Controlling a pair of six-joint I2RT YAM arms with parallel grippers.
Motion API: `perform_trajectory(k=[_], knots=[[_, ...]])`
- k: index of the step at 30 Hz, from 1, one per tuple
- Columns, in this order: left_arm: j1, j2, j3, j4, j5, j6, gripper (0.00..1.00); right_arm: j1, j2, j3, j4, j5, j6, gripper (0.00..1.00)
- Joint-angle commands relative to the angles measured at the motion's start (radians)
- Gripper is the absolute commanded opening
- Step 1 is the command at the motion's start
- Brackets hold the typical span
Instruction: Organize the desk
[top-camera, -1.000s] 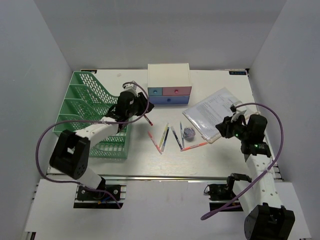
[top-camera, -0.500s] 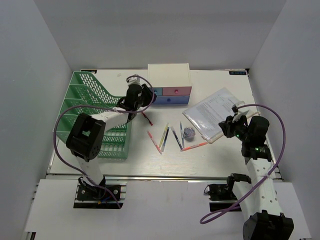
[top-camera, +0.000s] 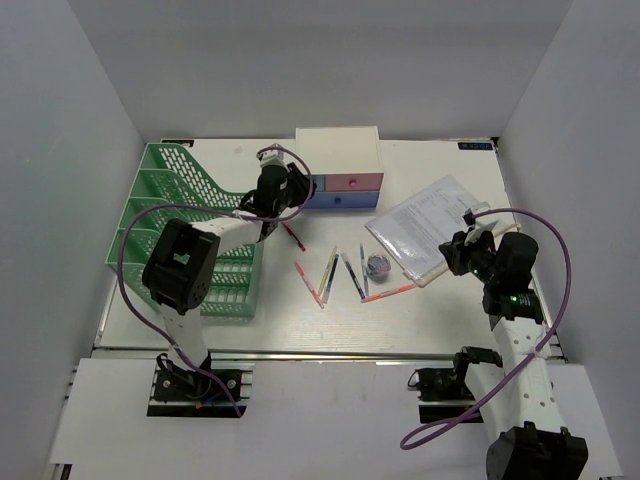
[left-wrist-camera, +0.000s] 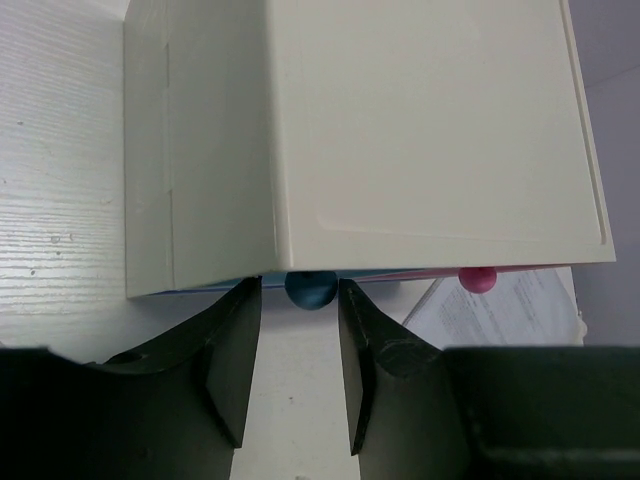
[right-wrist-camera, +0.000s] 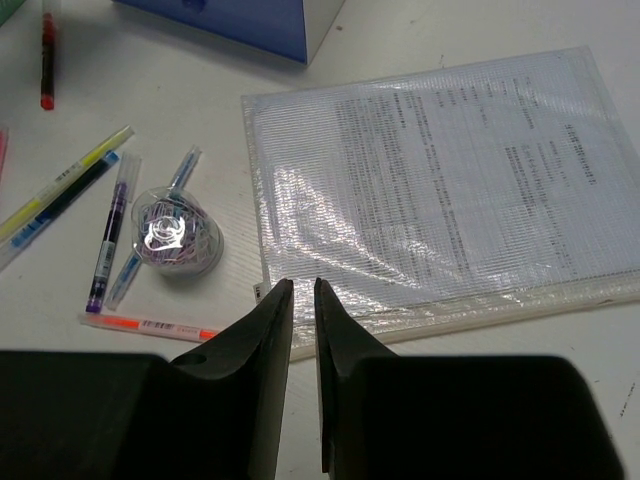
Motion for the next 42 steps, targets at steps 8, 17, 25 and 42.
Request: perform_trajectory(k=[8, 17, 25, 42], knots=[[-0.007, 0.018, 0.051, 0.049, -0.015, -0.001, 0.39, 0.009, -0.007, -0.001, 0.03, 0.012, -0.021, 0.18], [-0.007, -0.003, 0.009, 0.081, -0.01, -0.013, 0.2, 0.008, -0.012, -0.001, 0.026, 0.013, -0.024, 0.18], [-0.007, -0.077, -0.112, 0.08, 0.053, -0.022, 0.11, 0.008, -0.015, -0.003, 0.026, 0.016, -0.025, 0.18], [-0.016, -0.267, -0.305, 0.008, 0.215, -0.018, 0.09, 0.006, -0.007, -0.012, 0.032, 0.026, -0.038, 0.18]])
